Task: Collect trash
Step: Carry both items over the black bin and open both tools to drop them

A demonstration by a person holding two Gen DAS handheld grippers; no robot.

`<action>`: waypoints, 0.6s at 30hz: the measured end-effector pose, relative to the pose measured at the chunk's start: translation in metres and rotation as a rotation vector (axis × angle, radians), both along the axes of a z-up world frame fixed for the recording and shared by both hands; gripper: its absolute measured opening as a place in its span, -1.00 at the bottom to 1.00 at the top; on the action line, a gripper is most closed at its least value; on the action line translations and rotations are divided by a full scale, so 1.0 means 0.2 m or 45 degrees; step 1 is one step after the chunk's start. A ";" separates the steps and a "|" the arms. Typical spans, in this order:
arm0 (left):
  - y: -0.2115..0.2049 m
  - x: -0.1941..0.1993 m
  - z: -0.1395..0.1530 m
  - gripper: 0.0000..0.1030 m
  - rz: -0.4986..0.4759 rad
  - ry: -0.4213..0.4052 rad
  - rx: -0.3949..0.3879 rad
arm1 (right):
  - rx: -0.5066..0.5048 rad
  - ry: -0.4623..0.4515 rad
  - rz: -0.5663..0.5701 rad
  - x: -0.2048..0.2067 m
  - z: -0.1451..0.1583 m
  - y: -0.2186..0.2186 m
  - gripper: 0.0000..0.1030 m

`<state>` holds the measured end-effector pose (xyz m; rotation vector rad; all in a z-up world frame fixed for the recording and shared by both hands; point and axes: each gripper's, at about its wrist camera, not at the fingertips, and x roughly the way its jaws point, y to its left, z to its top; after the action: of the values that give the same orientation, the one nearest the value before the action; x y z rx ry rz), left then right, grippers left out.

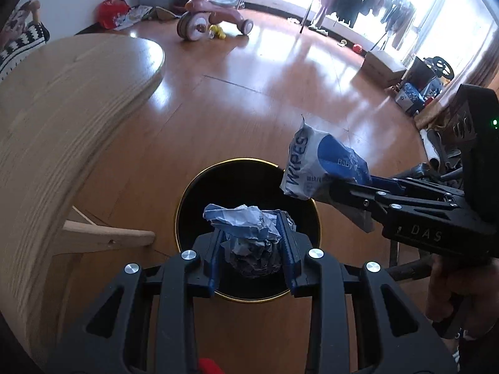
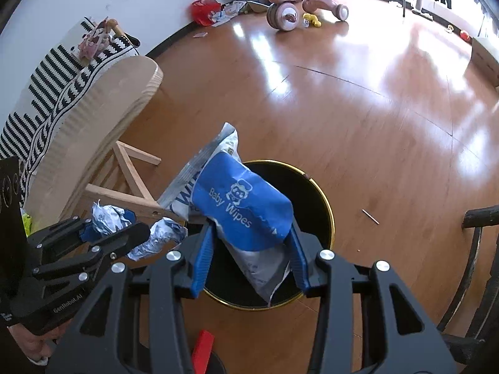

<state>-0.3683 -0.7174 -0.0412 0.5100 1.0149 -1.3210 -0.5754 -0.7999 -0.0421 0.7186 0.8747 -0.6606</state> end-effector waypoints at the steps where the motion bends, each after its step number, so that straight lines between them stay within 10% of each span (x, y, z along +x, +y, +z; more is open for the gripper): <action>1: -0.03 -0.01 -0.01 -0.40 0.001 -0.006 0.002 | 0.004 0.000 -0.002 0.01 0.00 -0.01 -0.14; 3: -0.06 0.02 -0.03 -0.33 0.007 -0.008 0.001 | 0.015 0.004 -0.012 0.02 -0.02 -0.02 -0.04; 7: -0.06 0.03 -0.05 0.47 0.020 -0.002 -0.009 | 0.016 0.000 -0.041 0.05 -0.02 -0.07 0.31; 18: 0.26 0.20 0.21 0.65 0.116 -0.012 -0.073 | -0.088 -0.013 -0.007 0.14 0.20 0.09 0.57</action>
<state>-0.3275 -0.6648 0.0016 0.4216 0.9788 -1.2622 -0.5471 -0.7828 -0.0019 0.6623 0.8368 -0.6879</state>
